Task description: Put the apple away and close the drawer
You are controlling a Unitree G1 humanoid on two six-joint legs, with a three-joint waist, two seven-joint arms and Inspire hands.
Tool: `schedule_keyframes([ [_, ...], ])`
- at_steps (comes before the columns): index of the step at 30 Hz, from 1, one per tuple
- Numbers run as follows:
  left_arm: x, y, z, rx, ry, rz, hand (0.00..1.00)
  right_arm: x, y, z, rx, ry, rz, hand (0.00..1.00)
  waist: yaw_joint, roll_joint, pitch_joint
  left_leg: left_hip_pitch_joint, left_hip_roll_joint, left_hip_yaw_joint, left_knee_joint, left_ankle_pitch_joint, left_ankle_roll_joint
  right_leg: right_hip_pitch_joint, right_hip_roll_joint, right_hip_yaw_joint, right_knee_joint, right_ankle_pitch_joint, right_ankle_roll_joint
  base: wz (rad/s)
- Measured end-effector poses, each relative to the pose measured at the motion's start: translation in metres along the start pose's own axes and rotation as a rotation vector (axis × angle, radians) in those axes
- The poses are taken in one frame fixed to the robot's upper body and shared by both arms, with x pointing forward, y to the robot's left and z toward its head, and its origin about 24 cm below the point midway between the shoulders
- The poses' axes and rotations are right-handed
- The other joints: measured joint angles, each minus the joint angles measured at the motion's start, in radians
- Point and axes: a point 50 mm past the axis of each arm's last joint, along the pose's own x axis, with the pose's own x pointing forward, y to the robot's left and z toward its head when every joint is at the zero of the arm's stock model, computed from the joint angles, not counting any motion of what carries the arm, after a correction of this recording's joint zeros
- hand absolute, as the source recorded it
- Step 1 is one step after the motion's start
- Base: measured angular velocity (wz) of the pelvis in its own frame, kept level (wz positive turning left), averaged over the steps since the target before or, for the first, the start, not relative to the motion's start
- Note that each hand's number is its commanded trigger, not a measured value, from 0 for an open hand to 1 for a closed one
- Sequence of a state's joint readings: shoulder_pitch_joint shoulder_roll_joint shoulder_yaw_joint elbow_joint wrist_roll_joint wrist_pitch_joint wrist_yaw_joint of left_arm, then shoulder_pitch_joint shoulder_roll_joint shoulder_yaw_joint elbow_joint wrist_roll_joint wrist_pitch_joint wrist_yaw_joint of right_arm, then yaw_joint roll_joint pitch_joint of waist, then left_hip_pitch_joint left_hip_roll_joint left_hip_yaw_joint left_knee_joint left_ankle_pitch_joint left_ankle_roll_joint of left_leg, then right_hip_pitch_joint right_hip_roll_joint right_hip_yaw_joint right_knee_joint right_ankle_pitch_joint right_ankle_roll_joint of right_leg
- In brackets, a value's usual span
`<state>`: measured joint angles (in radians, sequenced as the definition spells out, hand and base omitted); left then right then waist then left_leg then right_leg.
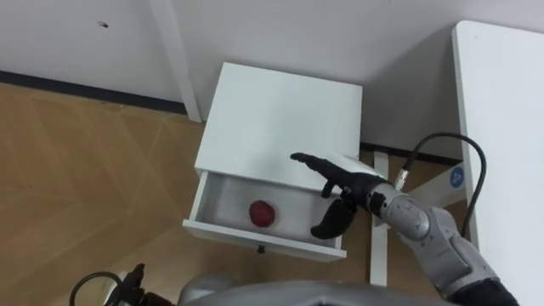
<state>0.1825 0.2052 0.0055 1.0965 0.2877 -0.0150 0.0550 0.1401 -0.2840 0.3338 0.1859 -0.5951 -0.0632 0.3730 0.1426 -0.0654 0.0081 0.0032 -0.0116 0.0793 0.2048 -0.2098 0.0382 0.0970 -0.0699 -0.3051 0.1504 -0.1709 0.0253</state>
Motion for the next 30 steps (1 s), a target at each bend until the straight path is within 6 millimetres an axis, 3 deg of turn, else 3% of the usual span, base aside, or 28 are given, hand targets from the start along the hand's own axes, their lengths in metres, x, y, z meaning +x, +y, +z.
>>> schedule_keyframes([
  [10, -0.001, -0.006, 0.0, -0.023, 0.001, -0.007, 0.0, 0.0, -0.003, -0.003, 0.041, -0.001, -0.043, 0.0, -0.008, 0.002, 0.0007, 0.0, 0.001, 0.004, -0.001, 0.0, 0.0, -0.001, -0.001, 0.001, 0.0, 0.0, 0.0, 0.0],
  [13, -0.001, -0.007, 0.0, -0.06, 0.002, 0.019, 0.0, -0.001, 0.001, -0.024, 0.155, 0.069, -0.127, 0.0, -0.02, 0.001, -0.0014, 0.008, 0.001, 0.01, -0.001, 0.0, 0.0, 0.005, -0.003, 0.0, 0.0, 0.0, 0.0, 0.02],
  [16, -0.003, -0.008, -0.008, -0.09, 0.03, 0.06, 0.0, -0.007, 0.019, -0.065, 0.339, 0.24, -0.21, 0.0, -0.048, -0.002, -0.0071, 0.009, -0.002, 0.013, 0.0, 0.0, 0.002, 0.009, -0.015, -0.005, 0.001, -0.002, 0.003, 0.07],
  [18, -0.005, -0.01, -0.016, -0.135, 0.058, 0.082, 0.0, -0.02, 0.034, -0.092, 0.462, 0.369, -0.268, 0.0, -0.06, 0.0, -0.009, 0.01, -0.003, 0.034, 0.003, -0.002, 0.006, 0.007, -0.021, -0.004, 0.01, -0.006, 0.009, -0.08],
  [19, -0.006, -0.012, -0.02, -0.153, 0.077, 0.081, 0.0, -0.032, 0.045, -0.112, 0.542, 0.467, -0.303, 0.0, -0.071, 0.006, -0.0086, 0.009, -0.003, 0.063, 0.019, -0.008, 0.015, 0.0, -0.032, -0.009, 0.045, -0.014, 0.023, 0.0],
  [20, -0.007, -0.016, -0.023, -0.157, 0.094, 0.069, 0.0, -0.048, 0.055, -0.131, 0.619, 0.573, -0.354, 0.0, -0.096, 0.025, -0.0088, 0.007, -0.007, 0.084, 0.035, -0.019, 0.029, -0.026, -0.046, -0.018, 0.122, -0.027, 0.044, 0.09],
  [21, -0.007, -0.017, -0.024, -0.158, 0.097, 0.066, 0.0, -0.056, 0.059, -0.137, 0.61, 0.616, -0.371, 0.0, -0.106, 0.034, -0.0123, 0.009, -0.005, 0.087, 0.034, -0.024, 0.032, -0.058, -0.058, -0.021, 0.196, -0.035, 0.052, 0.27],
  [22, -0.006, -0.016, -0.022, -0.157, 0.091, 0.069, 0.0, -0.066, 0.063, -0.144, 0.599, 0.66, -0.409, 0.0, -0.12, 0.048, -0.0135, 0.019, -0.011, 0.088, 0.032, -0.025, 0.038, -0.145, -0.097, -0.013, 0.404, -0.031, 0.049, 0.29],
  [23, -0.006, -0.01, -0.024, -0.151, 0.099, 0.081, 0.0, -0.072, 0.069, -0.15, 0.618, 0.705, -0.427, 0.0, -0.137, 0.041, -0.0132, 0.032, -0.027, 0.089, 0.041, -0.031, 0.057, -0.26, -0.149, 0.024, 0.638, 0.016, 0.033, 0.27],
  [24, -0.006, -0.009, -0.025, -0.148, 0.104, 0.084, 0.0, -0.075, 0.072, -0.153, 0.627, 0.733, -0.428, 0.0, -0.141, 0.041, -0.0152, 0.037, -0.033, 0.089, 0.061, -0.038, 0.068, -0.321, -0.165, 0.062, 0.74, 0.086, 0.031, 0.08],
  [25, -0.005, -0.008, -0.024, -0.145, 0.102, 0.084, 0.0, -0.081, 0.073, -0.16, 0.635, 0.779, -0.442, 0.0, -0.143, 0.062, -0.0162, 0.029, -0.022, 0.091, 0.105, -0.06, 0.086, -0.448, -0.167, 0.135, 0.926, 0.245, 0.048, -0.29],
  [26, -0.004, -0.004, -0.023, -0.143, 0.101, 0.09, 0.0, -0.08, 0.069, -0.163, 0.664, 0.785, -0.474, 0.0, -0.144, 0.083, -0.0121, -0.012, -0.004, 0.101, 0.158, -0.088, 0.097, -0.605, -0.147, 0.189, 1.208, 0.23, 0.023, -0.38],
  [27, -0.004, -0.001, -0.022, -0.144, 0.103, 0.095, 0.0, -0.08, 0.068, -0.163, 0.689, 0.784, -0.489, 0.0, -0.149, 0.098, -0.009, -0.035, 0.007, 0.099, 0.188, -0.094, 0.101, -0.676, -0.134, 0.2, 1.363, 0.196, 0.013, -0.22],
  [28, -0.002, 0.003, -0.019, -0.139, 0.113, 0.099, 0.0, -0.085, 0.072, -0.167, 0.727, 0.804, -0.498, 0.0, -0.168, 0.137, 0.0046, -0.07, 0.036, 0.074, 0.232, -0.101, 0.107, -0.791, -0.109, 0.197, 1.615, 0.137, 0.0, 0.15],
  [29, 0.0, 0.006, -0.015, -0.136, 0.117, 0.102, 0.0, -0.092, 0.079, -0.171, 0.771, 0.843, -0.494, 0.0, -0.178, 0.161, 0.0116, -0.088, 0.053, 0.063, 0.246, -0.103, 0.109, -0.886, -0.092, 0.197, 1.769, 0.098, 0.002, 0.28],
  [30, 0.0, 0.007, -0.015, -0.131, 0.127, 0.102, 0.0, -0.1, 0.094, -0.174, 0.813, 0.905, -0.463, 0.0, -0.188, 0.164, 0.0175, -0.1, 0.054, 0.058, 0.252, -0.104, 0.113, -0.949, -0.091, 0.21, 1.843, 0.069, 0.006, 0.22],
])
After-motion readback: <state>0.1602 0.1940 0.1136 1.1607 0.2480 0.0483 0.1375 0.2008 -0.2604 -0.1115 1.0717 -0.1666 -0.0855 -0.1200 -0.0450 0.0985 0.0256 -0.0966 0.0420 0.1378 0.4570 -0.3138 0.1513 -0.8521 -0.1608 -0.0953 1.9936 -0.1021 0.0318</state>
